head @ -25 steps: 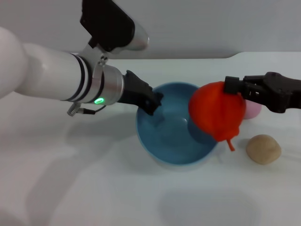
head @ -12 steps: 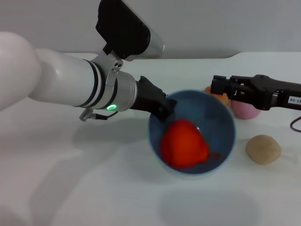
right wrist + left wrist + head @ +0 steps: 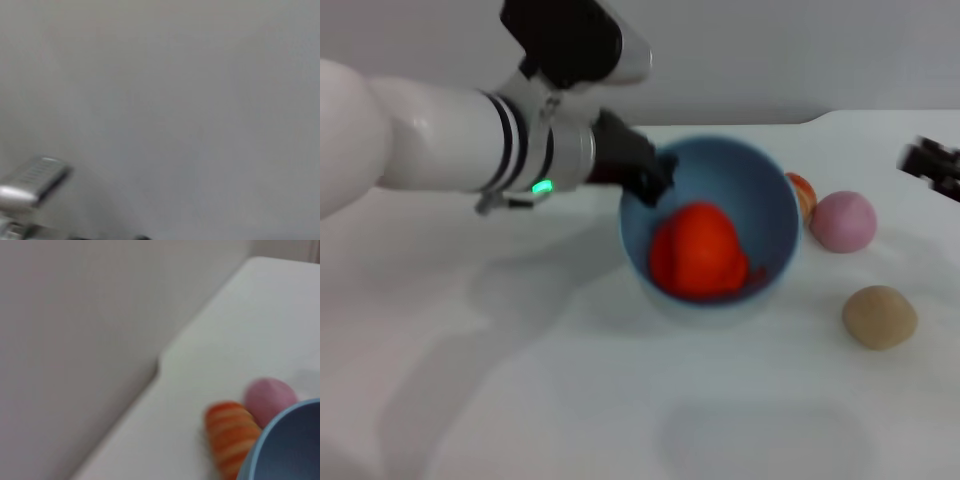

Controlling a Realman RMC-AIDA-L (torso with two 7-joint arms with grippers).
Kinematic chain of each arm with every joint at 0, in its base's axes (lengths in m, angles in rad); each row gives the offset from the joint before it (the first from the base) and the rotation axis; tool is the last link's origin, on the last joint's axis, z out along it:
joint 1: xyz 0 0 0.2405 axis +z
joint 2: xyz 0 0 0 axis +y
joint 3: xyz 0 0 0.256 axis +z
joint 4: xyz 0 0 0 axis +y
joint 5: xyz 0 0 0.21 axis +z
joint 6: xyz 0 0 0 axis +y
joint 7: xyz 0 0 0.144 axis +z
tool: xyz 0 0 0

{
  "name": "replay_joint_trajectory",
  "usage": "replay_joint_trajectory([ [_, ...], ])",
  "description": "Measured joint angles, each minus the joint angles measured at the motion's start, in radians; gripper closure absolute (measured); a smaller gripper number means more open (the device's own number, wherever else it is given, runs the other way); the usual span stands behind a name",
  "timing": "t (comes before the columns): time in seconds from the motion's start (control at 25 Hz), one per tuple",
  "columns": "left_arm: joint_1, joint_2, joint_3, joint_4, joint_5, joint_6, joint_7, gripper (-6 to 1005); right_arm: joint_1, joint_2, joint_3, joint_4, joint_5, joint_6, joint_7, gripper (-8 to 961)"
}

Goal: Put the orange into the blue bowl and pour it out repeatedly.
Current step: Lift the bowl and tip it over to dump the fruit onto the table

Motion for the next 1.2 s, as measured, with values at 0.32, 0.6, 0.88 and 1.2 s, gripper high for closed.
replay_joint_trajectory([
  [0.32,0.007,-0.004,0.091,0.037,0.113,-0.186,0.046,999,-0.116,0.008,0.186,0.130,0.001,0.063,-0.230,333],
  [0.6,0.065,-0.006,0.304,0.126,0.381,-0.386,0.067,1000,-0.135,0.019,0.366,0.283,0.007,0.077,-0.443,261],
  [0.88,0.173,-0.007,0.441,0.153,0.428,-0.601,0.379,1000,-0.132,0.017,0.394,0.315,0.013,0.104,-0.491,230],
  [1.2,0.312,-0.011,0.543,0.088,0.427,-0.954,0.812,999,-0.115,0.018,0.395,0.318,0.013,0.108,-0.493,232],
])
